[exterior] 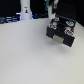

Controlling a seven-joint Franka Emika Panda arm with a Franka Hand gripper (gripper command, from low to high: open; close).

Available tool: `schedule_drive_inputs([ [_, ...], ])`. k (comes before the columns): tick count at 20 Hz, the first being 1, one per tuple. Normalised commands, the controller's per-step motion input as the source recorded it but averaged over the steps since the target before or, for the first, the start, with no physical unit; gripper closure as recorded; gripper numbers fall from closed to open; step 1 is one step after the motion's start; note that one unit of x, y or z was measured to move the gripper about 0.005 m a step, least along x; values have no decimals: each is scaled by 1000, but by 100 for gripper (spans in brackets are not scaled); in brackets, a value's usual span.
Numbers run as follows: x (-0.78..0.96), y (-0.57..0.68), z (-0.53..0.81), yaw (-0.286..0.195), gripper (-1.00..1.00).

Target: Open the kcup holder, insert the kcup into the holder, and close the kcup holder

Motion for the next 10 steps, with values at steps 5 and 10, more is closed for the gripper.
schedule_drive_inputs([
  [5,100,674,125,19,100],
  [10,53,637,24,31,100],
])
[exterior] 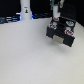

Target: Open the kcup holder, insert the kcup into the holder, and close the kcup holder

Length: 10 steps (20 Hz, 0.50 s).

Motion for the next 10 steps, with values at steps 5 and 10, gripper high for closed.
schedule_drive_inputs([
  [5,208,498,-51,23,100],
  [10,273,471,-49,26,100],
])
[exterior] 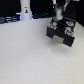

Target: Open the kcup holder, insert the kcup into the holder, and close the kcup holder

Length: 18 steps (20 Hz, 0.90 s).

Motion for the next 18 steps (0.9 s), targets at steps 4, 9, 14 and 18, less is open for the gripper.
schedule_drive_inputs([
  [4,140,346,-74,17,100],
  [9,179,62,-43,-9,100],
  [14,146,27,1,-6,100],
  [18,424,93,218,-38,100],
])
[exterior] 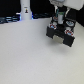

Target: Open the kcup holder, insert the kcup into the holder, and close the kcup holder

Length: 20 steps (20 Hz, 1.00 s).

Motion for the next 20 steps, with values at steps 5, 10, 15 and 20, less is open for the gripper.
schedule_drive_inputs([
  [5,539,125,339,-57,100],
  [10,651,198,207,-50,100],
  [15,193,52,-89,-10,100],
  [20,-52,15,-241,31,100],
])
